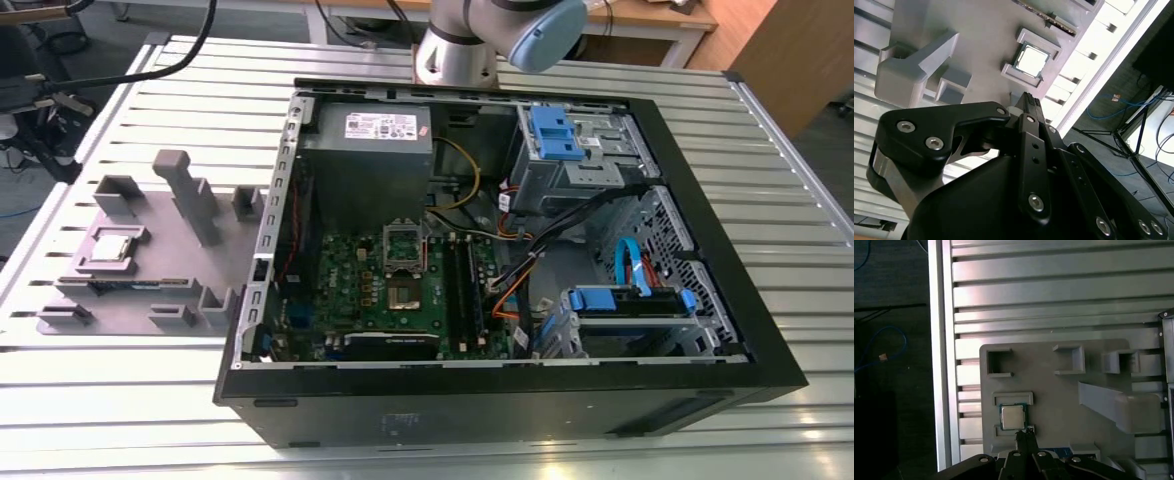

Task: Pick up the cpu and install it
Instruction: 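Reach for the cpu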

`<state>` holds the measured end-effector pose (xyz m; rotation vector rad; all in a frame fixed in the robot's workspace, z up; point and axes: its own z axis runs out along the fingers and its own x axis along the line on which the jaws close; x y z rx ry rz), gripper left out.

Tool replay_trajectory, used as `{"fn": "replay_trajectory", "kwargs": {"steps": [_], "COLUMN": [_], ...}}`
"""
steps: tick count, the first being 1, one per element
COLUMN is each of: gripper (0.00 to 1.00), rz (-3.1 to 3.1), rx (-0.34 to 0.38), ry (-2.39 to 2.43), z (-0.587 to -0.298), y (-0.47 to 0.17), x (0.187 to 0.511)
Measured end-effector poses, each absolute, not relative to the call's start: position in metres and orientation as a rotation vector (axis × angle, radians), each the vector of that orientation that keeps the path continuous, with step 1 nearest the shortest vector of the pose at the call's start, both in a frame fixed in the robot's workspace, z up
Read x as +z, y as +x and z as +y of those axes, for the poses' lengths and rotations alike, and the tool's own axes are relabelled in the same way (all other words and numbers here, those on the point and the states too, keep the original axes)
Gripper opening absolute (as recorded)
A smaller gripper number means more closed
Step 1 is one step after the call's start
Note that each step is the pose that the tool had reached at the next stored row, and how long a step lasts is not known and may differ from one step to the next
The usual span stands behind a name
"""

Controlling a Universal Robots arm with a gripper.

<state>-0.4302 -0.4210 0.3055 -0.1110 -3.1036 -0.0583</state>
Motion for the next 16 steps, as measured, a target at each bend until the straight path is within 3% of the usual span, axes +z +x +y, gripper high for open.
{"fn": "replay_trajectory", "kwargs": {"steps": [16], "gripper": [0.11], "rz": [-3.103], "rx": [-0.056], "ry": [-0.061], "z": [-0.423], "y": [-0.43], "x": [0.292]}}
